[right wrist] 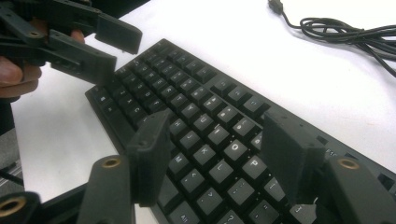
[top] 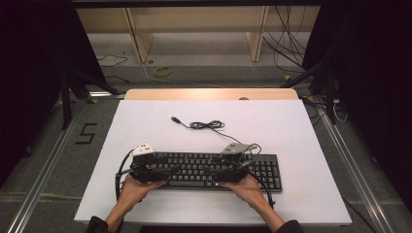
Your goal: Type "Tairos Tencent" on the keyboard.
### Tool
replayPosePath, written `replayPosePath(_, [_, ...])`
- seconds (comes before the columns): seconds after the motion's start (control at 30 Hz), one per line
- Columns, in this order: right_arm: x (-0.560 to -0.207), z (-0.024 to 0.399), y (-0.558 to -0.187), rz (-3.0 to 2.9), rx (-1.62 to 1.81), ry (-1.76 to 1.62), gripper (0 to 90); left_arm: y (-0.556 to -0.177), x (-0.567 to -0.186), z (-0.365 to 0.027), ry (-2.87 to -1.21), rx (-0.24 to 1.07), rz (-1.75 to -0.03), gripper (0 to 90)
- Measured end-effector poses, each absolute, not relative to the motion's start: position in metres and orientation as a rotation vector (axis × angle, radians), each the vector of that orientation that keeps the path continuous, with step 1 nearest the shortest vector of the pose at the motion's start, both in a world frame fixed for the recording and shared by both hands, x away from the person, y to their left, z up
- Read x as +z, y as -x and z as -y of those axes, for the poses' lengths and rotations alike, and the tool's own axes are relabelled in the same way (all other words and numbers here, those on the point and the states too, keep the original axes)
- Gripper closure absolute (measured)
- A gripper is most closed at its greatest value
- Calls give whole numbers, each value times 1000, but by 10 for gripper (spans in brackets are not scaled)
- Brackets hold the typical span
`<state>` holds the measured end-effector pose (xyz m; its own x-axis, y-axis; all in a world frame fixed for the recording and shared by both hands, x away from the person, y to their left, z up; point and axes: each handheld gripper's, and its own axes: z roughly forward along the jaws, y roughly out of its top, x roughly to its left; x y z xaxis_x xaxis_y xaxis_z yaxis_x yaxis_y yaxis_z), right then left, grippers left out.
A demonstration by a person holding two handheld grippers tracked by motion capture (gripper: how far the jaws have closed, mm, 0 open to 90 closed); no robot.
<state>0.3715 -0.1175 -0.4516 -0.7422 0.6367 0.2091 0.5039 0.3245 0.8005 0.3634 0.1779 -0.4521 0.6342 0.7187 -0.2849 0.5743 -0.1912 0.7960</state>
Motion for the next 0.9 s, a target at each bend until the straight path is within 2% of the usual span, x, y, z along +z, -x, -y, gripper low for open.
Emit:
replayPosePath(0.33, [-452, 111, -378, -2445, 1367, -1056, 571, -357, -452, -182, -1873, 190, -1026, 301])
replayPosePath(0.73, [-456, 104, -386, -2465, 1286, -1062, 827, -351, -453, -189, -1855, 203, -1022, 284])
replayPosePath(0.9, [-462, 100, -390, -2481, 1233, -1074, 900, -348, -453, -192, -1837, 216, -1017, 284])
